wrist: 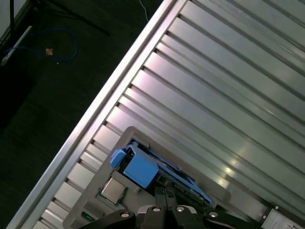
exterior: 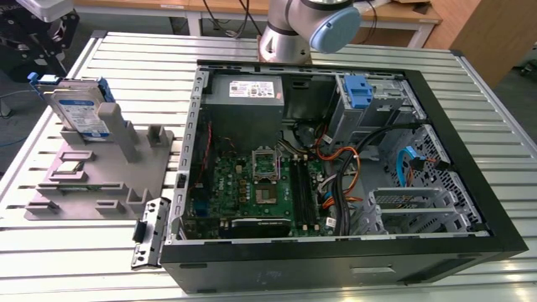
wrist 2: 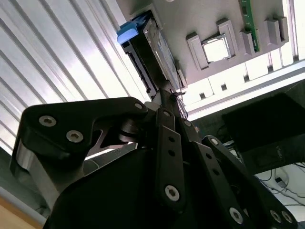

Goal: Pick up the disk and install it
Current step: 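Pick up the disk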

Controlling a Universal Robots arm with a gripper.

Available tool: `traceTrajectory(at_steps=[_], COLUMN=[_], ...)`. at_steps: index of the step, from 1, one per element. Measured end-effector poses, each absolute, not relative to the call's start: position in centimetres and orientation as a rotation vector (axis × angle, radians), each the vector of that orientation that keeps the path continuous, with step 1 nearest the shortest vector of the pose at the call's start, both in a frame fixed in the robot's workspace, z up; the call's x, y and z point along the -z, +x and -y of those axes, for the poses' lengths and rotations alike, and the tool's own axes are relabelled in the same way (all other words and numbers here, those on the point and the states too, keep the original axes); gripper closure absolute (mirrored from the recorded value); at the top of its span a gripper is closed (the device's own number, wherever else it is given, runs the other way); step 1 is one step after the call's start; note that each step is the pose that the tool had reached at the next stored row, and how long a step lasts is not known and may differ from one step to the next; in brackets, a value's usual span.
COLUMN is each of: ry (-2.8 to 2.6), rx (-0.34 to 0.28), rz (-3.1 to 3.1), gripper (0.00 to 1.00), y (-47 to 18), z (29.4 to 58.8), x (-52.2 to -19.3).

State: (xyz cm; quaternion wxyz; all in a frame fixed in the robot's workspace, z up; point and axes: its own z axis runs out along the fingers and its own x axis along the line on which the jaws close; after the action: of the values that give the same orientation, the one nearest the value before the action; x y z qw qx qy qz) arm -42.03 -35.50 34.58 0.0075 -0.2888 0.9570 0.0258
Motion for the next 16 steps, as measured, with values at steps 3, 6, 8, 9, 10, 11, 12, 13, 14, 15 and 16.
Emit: traceTrajectory(at_steps=[3, 6, 8, 9, 10, 11, 12, 13, 14, 15, 16], ry=[-0.961, -0.976, -0.976, -0.976, -0.976, -0.976, -0.976, -0.976, -0.977, -0.979, -0.985], rx=[-0.081, -0.081, -0.081, -0.081, -0.081, -0.081, -0.081, -0.081, -0.081, -0.081, -0.082], rz=[-2.975, -2.971, -2.971, -2.971, -2.971, -2.971, -2.971, -2.971, -2.97, -2.97, -2.968], gripper=[0.9, 0.9, 0.9, 0.9, 0.9, 0.9, 0.9, 0.9, 0.9, 0.9, 0.9], y=[-42.03, -42.03, -42.03, -42.03, -42.03, -42.03, -42.03, -42.03, -42.03, -42.03, -42.03], z=[35.5, 35.5, 35.5, 35.5, 35.5, 35.5, 35.5, 35.5, 35.5, 35.5, 35.5], x=[-34.58, -34.58, -34.58, -34.58, -34.58, -34.58, -34.58, -34.58, -34.58, -34.58, -34.57])
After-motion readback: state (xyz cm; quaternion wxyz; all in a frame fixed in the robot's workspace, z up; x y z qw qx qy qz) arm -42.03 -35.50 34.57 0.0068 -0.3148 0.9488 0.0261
